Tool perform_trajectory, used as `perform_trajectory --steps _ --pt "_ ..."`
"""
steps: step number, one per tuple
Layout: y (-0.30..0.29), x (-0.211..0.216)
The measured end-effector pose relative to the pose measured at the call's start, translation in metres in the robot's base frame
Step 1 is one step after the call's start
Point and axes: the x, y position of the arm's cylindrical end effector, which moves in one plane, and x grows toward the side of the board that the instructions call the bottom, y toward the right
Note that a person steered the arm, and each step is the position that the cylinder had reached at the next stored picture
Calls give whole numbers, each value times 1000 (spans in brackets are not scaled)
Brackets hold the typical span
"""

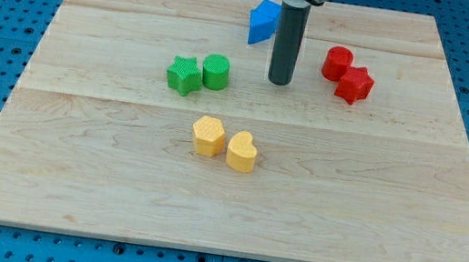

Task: Push the blue triangle slightly right

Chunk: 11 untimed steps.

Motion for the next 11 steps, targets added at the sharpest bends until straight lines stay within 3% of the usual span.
perform_trajectory --steps 2,4,6,8,11 --pt "-2 -1" --pt "6 -37" --pt "-104 -47" --pt "-72 -90" --pt "-7 -101"
